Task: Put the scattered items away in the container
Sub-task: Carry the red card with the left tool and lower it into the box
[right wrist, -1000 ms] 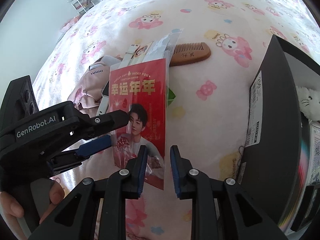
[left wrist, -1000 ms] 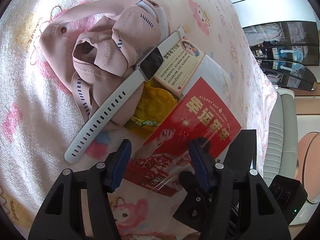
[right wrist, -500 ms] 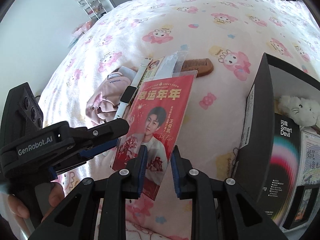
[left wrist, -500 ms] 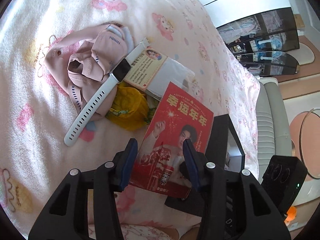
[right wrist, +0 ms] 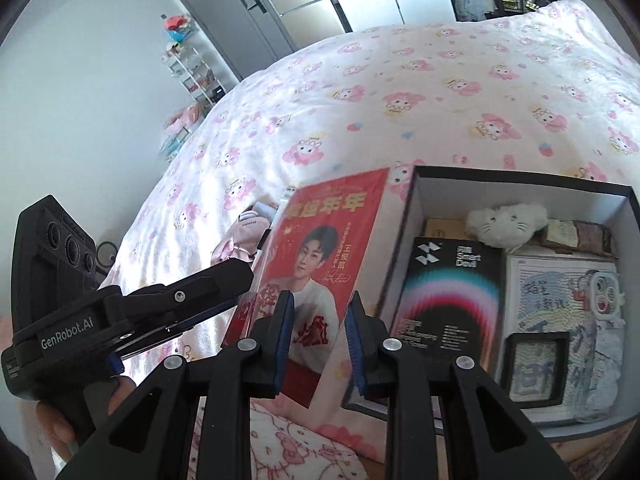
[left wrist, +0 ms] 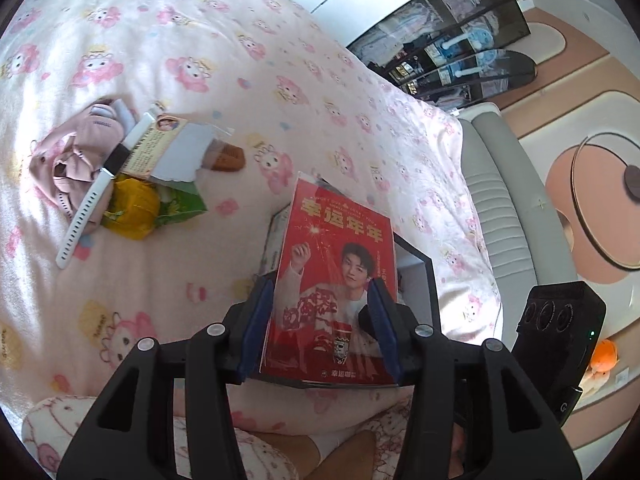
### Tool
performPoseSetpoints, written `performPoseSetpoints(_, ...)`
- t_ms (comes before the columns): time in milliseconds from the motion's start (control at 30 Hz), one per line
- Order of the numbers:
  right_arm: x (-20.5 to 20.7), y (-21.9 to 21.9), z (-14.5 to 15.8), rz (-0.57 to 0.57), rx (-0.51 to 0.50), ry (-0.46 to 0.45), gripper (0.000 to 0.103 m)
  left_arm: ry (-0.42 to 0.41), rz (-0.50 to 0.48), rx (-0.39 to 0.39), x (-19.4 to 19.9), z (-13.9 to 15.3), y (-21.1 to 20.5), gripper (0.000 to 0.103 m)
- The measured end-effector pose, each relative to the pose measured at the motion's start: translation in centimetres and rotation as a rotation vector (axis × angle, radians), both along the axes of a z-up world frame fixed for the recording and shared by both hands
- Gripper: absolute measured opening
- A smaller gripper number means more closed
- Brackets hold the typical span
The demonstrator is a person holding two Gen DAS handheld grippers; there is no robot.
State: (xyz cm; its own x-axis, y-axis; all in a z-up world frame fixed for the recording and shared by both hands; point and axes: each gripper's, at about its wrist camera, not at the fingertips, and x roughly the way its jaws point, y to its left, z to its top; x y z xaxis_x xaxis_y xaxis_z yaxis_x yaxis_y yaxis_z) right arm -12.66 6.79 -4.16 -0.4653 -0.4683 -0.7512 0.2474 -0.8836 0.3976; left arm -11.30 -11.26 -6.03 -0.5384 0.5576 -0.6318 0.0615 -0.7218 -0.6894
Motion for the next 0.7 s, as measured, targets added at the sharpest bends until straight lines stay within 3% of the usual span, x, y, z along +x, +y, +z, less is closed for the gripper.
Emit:
performPoseSetpoints(200,0.6,6.3,-0.9,-0.102,-0.003,-0.015,0.024,-0.027,-0.084,0.0,-1.1,-0.6,6.5,0.049)
performPoseSetpoints(333,0.8,9.5,-3.0,-0.167,-0.007,-0.063,0.025,-0.076,-0.128,-0.056,-2.1,-2.1,10.3,0.049)
performPoseSetpoints(500,0.8,11.4,-4.8,-0.207,-0.008,-0.093,0.025,-0.13,-0.163,-0.117,-2.8,-3.8,13.0,0.049)
performPoseSetpoints(633,0.4,11.7,-5.9,-0.19,-0.028,-0.125,0.024,-0.148,-0.178,-0.099,-2.6,-4.5,13.8,0.045)
performPoseSetpoints(700,0.3,11.7,-6.5,-0.178,-0.032,-0.139,0.024,-0.159,-0.173,-0.129,-2.5,-4.7,14.0,0.046)
